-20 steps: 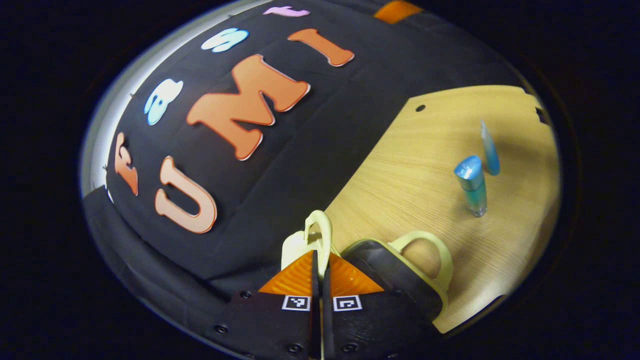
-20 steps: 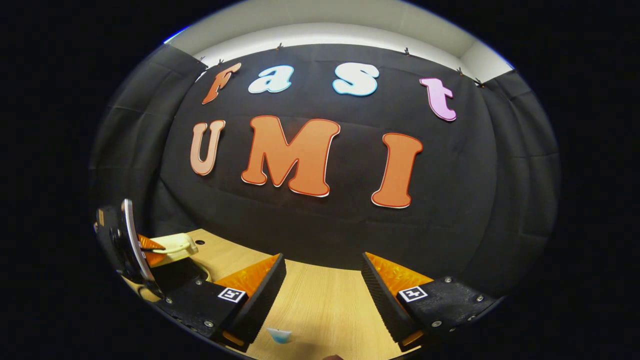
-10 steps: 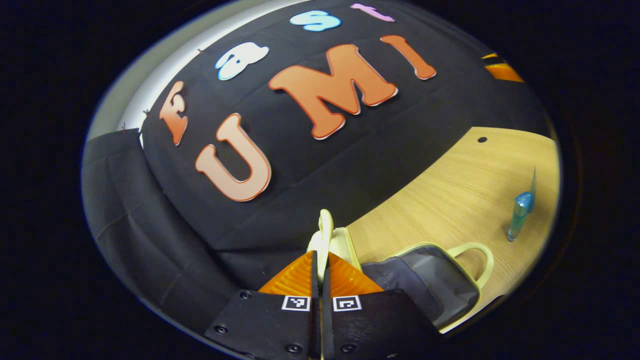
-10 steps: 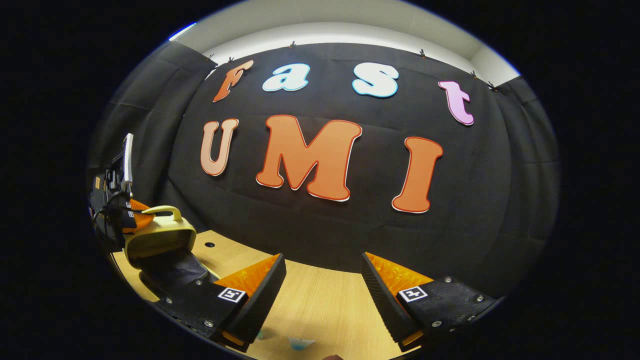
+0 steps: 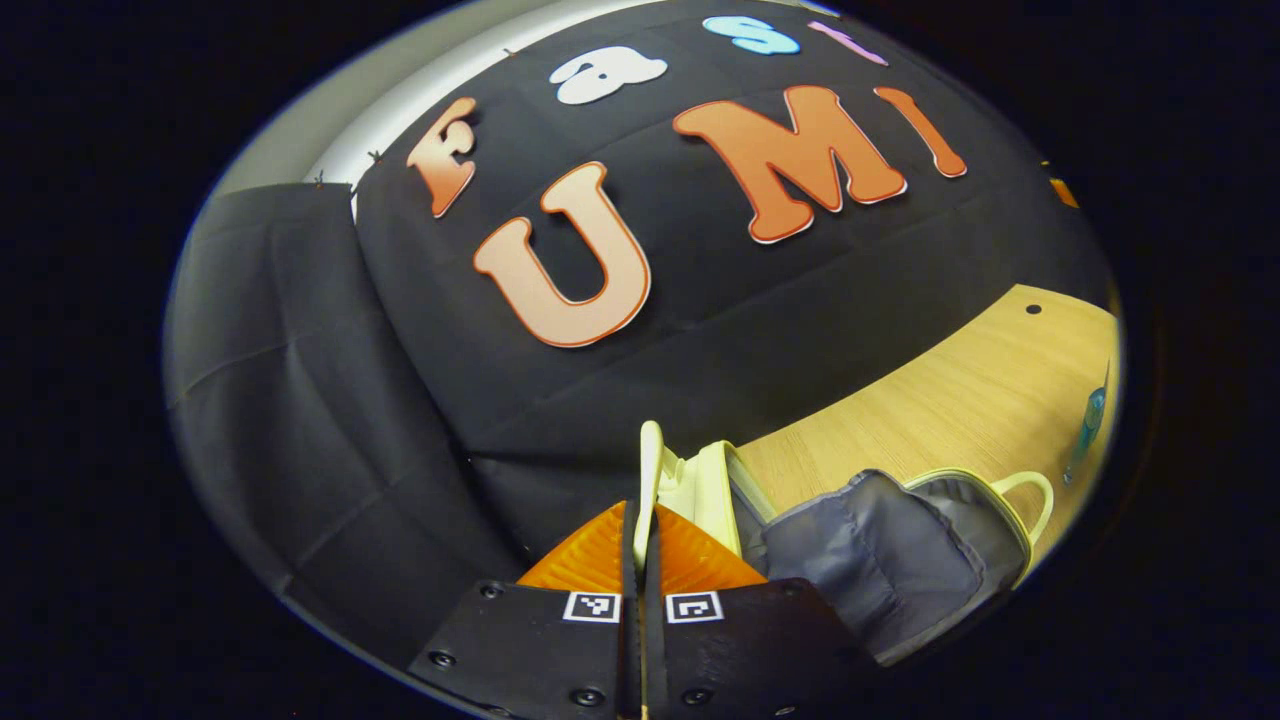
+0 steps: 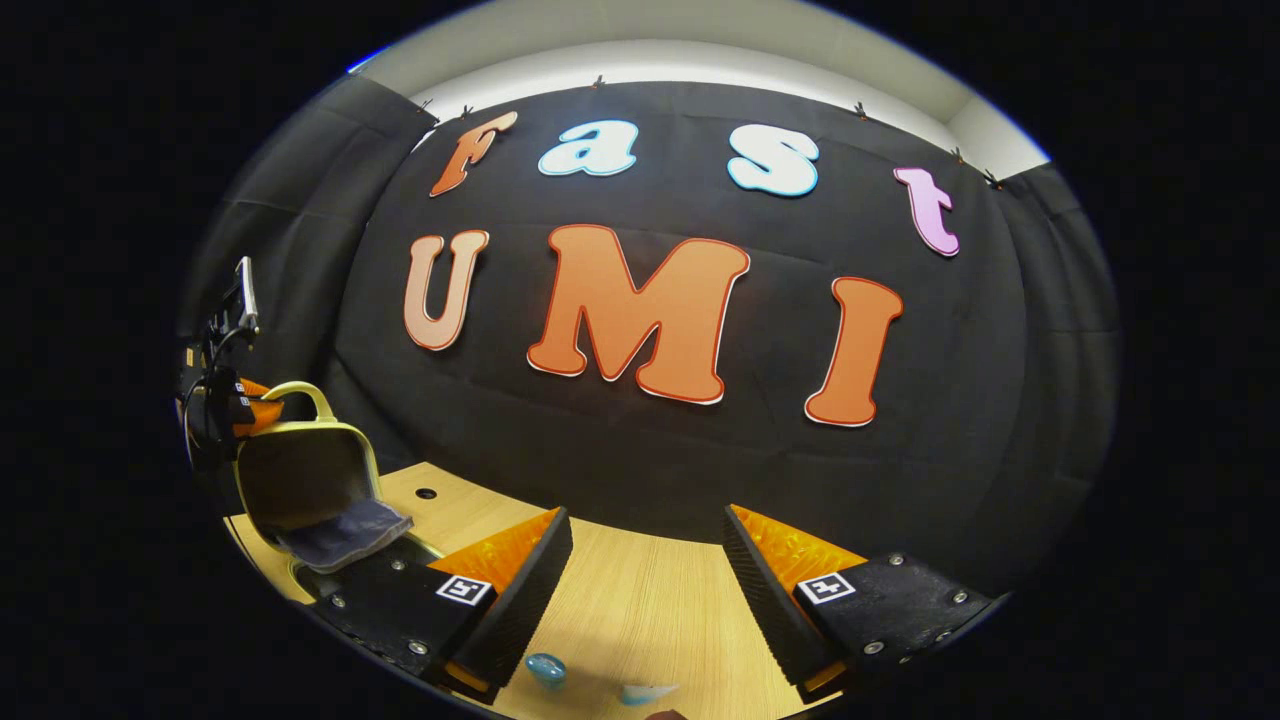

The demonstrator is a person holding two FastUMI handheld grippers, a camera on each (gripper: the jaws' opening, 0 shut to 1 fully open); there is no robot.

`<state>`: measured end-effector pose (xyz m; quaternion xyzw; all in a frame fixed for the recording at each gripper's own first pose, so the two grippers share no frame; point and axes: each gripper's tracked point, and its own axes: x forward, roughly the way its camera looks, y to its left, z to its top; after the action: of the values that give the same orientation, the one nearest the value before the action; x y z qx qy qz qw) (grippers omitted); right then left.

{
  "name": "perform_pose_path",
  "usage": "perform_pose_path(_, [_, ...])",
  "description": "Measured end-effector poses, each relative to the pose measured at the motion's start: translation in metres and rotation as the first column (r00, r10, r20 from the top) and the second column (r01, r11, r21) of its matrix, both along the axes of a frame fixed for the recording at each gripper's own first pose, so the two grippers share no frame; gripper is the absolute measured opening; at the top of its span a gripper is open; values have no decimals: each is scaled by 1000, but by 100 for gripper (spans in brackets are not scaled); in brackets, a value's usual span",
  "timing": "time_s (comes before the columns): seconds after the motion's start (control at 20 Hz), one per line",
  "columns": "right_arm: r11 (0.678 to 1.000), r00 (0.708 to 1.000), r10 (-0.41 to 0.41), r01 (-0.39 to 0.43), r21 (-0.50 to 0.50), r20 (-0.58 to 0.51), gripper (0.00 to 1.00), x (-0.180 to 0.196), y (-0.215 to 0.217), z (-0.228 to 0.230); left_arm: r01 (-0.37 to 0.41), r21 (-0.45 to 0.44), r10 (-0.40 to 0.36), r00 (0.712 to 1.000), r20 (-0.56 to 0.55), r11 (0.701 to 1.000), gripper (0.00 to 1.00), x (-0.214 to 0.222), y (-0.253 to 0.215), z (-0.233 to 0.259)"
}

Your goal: First open the suitcase, pack the skin care products into it, and then close the suitcase.

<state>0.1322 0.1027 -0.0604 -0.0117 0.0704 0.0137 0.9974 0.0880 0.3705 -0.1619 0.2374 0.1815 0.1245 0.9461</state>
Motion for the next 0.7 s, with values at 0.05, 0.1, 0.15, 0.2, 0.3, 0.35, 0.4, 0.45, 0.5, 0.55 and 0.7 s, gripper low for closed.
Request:
perform_pose_path(0.05, [1000, 1000, -5, 5, -2, -7, 95, 0, 4, 0, -10, -30, 10, 1000, 9, 999, 2, -1, 12, -4])
perform_pose_path(0.1, [1000, 1000, -5, 5, 14, -13, 95, -1, 9, 0, -21, -55, 22, 1000, 17, 998, 2, -5, 24, -7])
perform_pose_path(0.15, [999, 1000, -10, 11, 37, -22, 95, -1, 14, -1, -37, -71, 38, 999, 18, 997, 2, -7, 37, -12])
perform_pose_path(0.2, [998, 999, -14, 16, 57, -32, 95, -3, 18, -2, -54, -78, 55, 998, 14, 995, 2, -9, 50, -18])
perform_pose_path(0.3, [997, 999, -24, 27, 68, -49, 95, -4, 25, -3, -92, -88, 92, 996, -7, 992, 2, -15, 80, -33])
perform_pose_path(0.35, [997, 998, -25, 29, 71, -57, 95, -4, 28, -4, -109, -98, 107, 994, -18, 989, 2, -17, 96, -40])
perform_pose_path(0.4, [997, 998, -27, 32, 77, -63, 95, -5, 29, -3, -122, -113, 119, 992, -30, 986, 2, -18, 108, -47])
perform_pose_path(0.45, [996, 997, -19, 26, 91, -69, 95, -6, 32, -4, -145, -126, 141, 989, -39, 981, 2, -21, 119, -53])
perform_pose_path(0.5, [994, 997, -19, 27, 103, -75, 95, -7, 33, -4, -155, -137, 149, 988, -50, 978, 5, -25, 129, -60])
perform_pose_path(0.55, [993, 996, -24, 33, 114, -81, 95, -8, 33, -6, -169, -146, 162, 985, -61, 975, 5, -28, 139, -69])
perform_pose_path(0.7, [992, 995, -39, 50, 118, -88, 95, -8, 36, -7, -216, -176, 202, 975, -92, 961, 5, -36, 158, -86])
